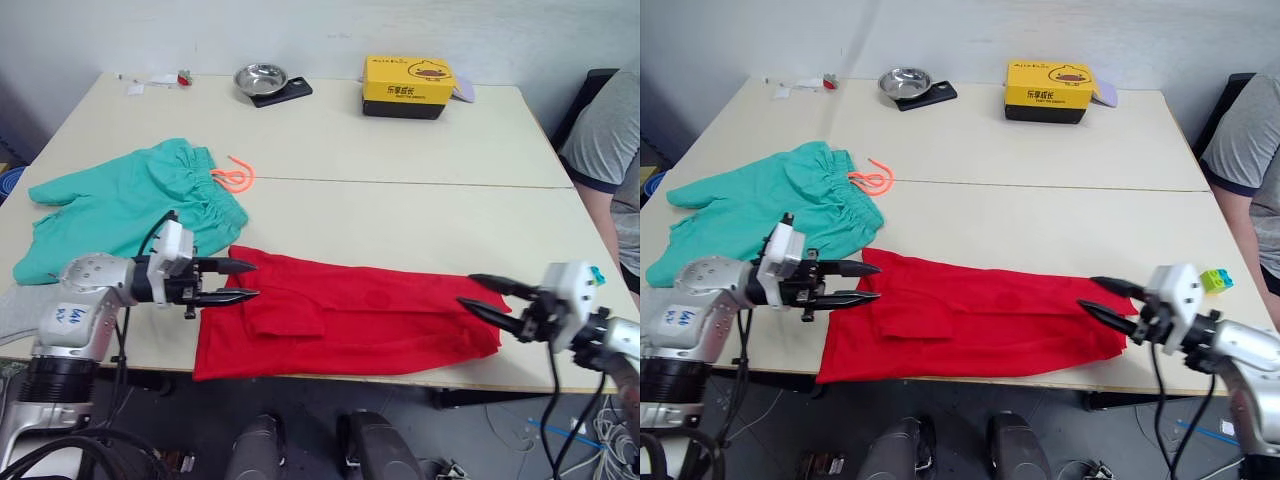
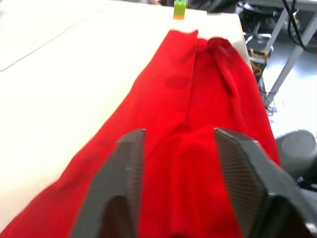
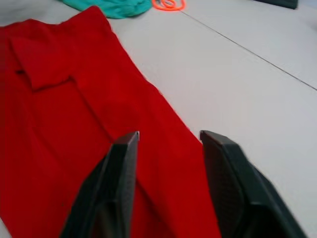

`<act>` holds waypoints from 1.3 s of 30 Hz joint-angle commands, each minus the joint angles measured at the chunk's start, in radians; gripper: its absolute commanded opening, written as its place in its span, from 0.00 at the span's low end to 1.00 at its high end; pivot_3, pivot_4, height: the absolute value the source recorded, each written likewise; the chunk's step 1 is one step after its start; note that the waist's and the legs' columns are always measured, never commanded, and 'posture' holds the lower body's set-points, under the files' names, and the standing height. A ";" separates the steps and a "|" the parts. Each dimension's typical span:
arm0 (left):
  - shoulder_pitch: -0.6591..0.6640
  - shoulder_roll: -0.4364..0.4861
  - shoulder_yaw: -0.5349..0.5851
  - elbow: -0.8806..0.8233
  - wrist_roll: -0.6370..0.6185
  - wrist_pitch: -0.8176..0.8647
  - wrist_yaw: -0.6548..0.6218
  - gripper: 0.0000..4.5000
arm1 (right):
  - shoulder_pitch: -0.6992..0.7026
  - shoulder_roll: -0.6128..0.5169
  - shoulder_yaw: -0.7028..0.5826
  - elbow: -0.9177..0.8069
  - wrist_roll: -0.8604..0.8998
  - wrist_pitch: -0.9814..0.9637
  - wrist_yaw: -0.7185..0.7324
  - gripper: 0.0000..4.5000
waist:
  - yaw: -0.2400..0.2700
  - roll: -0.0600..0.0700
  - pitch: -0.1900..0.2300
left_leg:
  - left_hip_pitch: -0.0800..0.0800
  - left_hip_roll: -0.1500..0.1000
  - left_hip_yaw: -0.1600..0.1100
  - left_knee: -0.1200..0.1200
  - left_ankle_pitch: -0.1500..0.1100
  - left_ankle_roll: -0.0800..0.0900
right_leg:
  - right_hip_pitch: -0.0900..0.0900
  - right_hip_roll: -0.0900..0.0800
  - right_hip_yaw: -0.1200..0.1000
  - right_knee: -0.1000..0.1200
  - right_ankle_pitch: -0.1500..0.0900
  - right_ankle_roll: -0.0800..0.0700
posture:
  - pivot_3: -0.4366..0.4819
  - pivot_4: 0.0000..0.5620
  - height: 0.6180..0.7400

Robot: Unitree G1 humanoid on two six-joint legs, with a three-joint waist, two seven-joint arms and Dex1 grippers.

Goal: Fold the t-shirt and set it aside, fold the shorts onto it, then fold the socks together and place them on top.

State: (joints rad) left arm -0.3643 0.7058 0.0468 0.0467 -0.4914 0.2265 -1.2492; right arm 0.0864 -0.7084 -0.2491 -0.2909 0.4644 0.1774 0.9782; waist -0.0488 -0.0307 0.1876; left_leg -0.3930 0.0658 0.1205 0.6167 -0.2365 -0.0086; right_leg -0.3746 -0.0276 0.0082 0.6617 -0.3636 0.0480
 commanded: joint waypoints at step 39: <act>0.185 -0.067 -0.105 -0.108 0.165 -0.105 0.167 0.00 | 0.232 0.020 0.035 -0.077 -0.107 0.002 -0.097 0.00 | -0.004 0.000 -0.001 | 0.003 0.000 0.000 -0.004 0.003 -0.003 | 0.001 0.000 0.000 -0.001 0.001 0.000 | 0.48 0.27 1.00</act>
State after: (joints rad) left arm -0.1900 0.6313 -0.0481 -0.0468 -0.3567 0.1284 -1.0933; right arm 0.3027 -0.6945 -0.2178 -0.3459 0.3942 0.1855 0.9107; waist -0.0530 -0.0309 0.1867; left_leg -0.3903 0.0657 0.1206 0.6125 -0.2332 -0.0113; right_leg -0.3740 -0.0274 0.0086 0.6610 -0.3630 0.0478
